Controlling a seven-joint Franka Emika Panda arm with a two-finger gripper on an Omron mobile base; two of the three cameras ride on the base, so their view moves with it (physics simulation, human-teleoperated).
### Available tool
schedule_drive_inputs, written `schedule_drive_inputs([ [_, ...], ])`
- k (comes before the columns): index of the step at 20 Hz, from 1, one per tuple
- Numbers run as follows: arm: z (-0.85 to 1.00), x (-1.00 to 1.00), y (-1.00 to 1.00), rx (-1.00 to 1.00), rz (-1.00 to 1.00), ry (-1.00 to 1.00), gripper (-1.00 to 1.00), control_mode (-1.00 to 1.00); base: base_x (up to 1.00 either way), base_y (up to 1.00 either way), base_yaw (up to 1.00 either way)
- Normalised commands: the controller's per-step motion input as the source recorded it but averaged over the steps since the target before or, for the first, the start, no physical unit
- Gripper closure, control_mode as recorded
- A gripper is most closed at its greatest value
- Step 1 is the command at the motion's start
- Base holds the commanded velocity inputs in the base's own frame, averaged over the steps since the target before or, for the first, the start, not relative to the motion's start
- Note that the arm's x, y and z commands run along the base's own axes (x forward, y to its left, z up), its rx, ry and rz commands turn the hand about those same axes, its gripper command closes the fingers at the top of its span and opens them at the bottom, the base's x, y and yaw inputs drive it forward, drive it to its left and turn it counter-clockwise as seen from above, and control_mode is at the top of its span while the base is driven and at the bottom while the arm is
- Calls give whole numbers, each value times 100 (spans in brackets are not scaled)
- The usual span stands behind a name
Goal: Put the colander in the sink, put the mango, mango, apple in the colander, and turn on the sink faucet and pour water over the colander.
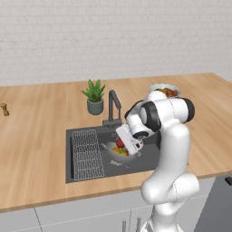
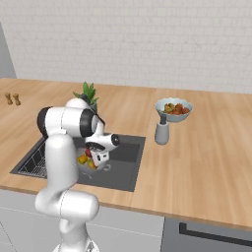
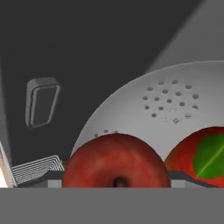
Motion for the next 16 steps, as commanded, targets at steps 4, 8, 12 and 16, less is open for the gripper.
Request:
schedule_drive_inputs([
  [4,-17,-38,37,-7,0,-17,-100,-100,0,0,0],
  [8,-16,-55,16,-3,0,-21,-100,-100,0,0,0],
  [12,-23,-66,0,0,0,-23,-100,-100,0,0,0],
  [16,-14,-67,1,-1,0,-23,-100,-100,0,0,0],
])
